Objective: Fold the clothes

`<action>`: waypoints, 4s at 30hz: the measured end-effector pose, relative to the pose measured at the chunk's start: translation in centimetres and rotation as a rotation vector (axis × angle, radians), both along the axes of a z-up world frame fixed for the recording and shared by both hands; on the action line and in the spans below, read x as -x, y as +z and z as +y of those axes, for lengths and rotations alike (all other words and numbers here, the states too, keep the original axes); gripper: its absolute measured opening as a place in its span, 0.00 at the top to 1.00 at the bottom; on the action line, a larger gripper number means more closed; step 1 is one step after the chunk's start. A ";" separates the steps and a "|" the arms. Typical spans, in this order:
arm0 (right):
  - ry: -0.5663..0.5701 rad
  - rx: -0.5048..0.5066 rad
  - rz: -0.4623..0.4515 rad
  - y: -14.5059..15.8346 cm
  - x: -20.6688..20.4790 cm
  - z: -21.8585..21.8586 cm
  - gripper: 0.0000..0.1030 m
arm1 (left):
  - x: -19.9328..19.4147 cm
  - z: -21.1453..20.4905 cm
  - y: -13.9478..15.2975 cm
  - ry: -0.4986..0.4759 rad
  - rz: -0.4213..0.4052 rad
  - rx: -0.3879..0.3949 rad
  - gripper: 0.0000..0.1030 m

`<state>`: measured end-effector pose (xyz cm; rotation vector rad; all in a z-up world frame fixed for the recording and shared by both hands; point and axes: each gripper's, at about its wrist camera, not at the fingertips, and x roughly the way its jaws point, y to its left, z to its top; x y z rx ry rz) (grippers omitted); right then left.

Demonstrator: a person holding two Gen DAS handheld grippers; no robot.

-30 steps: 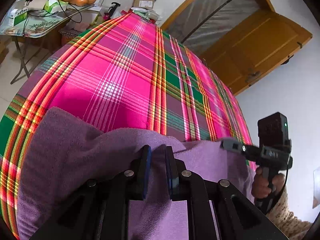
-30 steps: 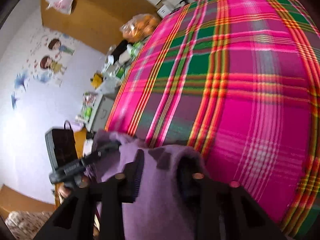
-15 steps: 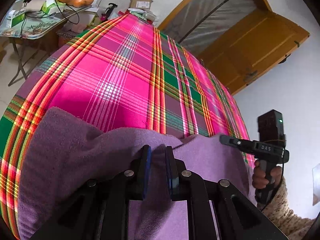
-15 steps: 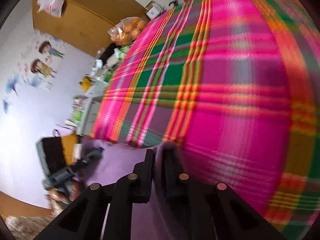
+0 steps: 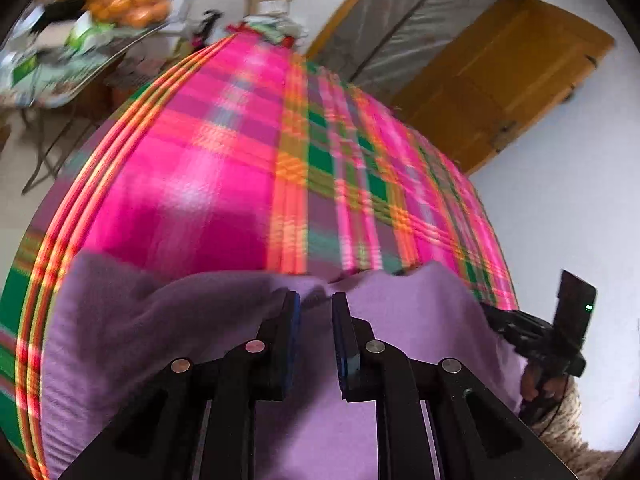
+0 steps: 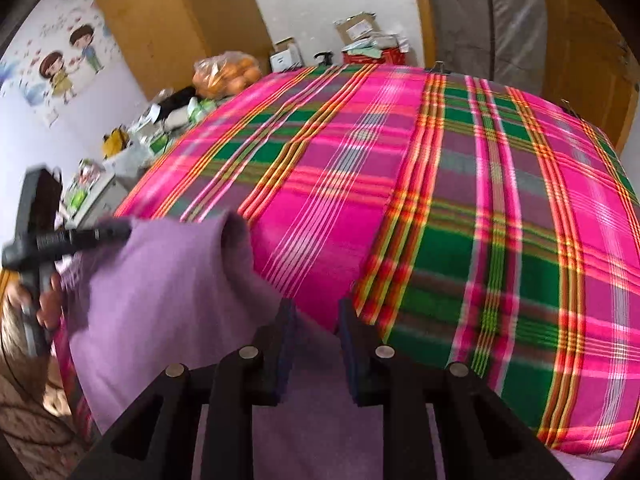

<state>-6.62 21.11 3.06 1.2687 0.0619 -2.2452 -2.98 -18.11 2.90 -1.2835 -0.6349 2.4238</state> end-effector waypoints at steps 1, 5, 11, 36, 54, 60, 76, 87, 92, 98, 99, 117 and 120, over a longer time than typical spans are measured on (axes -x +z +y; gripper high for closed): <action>0.010 -0.006 0.004 -0.1 -0.1 -0.3 0.76 | 0.2 0.7 0.3 -0.027 0.008 0.005 0.84; 0.056 -0.045 0.038 -0.1 -0.9 -1.3 0.69 | 1.1 3.5 0.9 -0.110 0.017 0.030 0.82; 0.081 -0.079 0.076 -0.1 -1.8 -1.6 0.93 | 2.9 7.0 0.0 -0.191 -0.024 0.032 0.81; -0.300 -0.033 0.142 1.6 -3.9 4.4 0.75 | 3.8 9.1 -0.8 -0.153 -0.034 0.065 0.81; -0.259 -0.134 0.193 -0.9 -16.2 3.7 0.62 | -7.3 6.6 -2.8 -0.169 -0.007 0.103 0.80; -0.289 -0.128 0.220 -1.0 -20.8 4.1 0.57 | -10.6 5.2 -3.2 -0.176 0.029 0.103 0.80; -0.112 -0.133 0.249 -0.1 -19.7 -1.9 0.57 | -11.1 14.7 -2.1 -0.438 0.112 0.169 0.80; -0.136 -0.079 0.264 1.3 -23.5 4.2 0.57 | -13.5 13.8 -2.4 -0.539 0.080 0.183 0.80; -0.316 -0.129 0.262 1.1 -20.6 7.4 0.57 | -11.8 14.5 -1.9 -0.477 0.080 0.105 0.80; -0.416 -0.161 0.198 -0.5 -20.2 11.1 0.57 | -12.5 15.1 -2.8 -0.547 0.043 0.105 0.79; -0.426 -0.167 0.194 -0.6 -20.5 11.8 0.57 | -12.4 15.1 -2.8 -0.553 0.035 0.105 0.79; -0.592 -0.204 0.209 -0.8 -19.9 20.2 0.57 | -10.3 11.7 -3.2 -0.378 -0.004 0.085 0.79; -0.692 -0.187 0.196 -0.6 -20.1 23.1 0.57 | -9.8 11.1 -3.2 -0.341 -0.008 0.073 0.79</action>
